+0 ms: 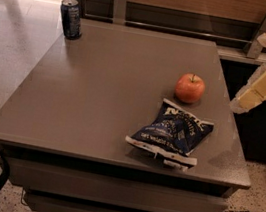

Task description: Move apple near pepsi can

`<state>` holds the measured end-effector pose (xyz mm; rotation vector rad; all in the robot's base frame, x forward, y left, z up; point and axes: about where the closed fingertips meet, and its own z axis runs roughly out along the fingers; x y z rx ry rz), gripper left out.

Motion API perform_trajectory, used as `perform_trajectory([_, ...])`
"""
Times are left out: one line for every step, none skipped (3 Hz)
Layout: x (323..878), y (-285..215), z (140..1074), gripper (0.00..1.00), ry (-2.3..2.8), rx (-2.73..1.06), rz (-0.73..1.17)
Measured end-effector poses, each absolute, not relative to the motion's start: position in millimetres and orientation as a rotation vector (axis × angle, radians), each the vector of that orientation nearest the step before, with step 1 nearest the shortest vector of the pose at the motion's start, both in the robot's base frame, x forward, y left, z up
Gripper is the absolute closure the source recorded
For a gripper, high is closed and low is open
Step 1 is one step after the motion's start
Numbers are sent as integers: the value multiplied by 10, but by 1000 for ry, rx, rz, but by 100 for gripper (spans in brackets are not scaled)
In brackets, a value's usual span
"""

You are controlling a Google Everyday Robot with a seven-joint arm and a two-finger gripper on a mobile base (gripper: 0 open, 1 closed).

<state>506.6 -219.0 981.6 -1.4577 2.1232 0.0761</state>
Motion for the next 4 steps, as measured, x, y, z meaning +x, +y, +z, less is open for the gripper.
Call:
perform_trajectory([5292, -2175, 9527, 0, 2085, -1398, 196])
perform_trajectory([5663, -2074, 9093, 0, 1996, -1262, 395])
perform_trajectory([5948, -2009, 8788, 0, 1909, -1164, 506])
perform_trajectory([6153, -1988, 8645, 0, 1845, -1098, 542])
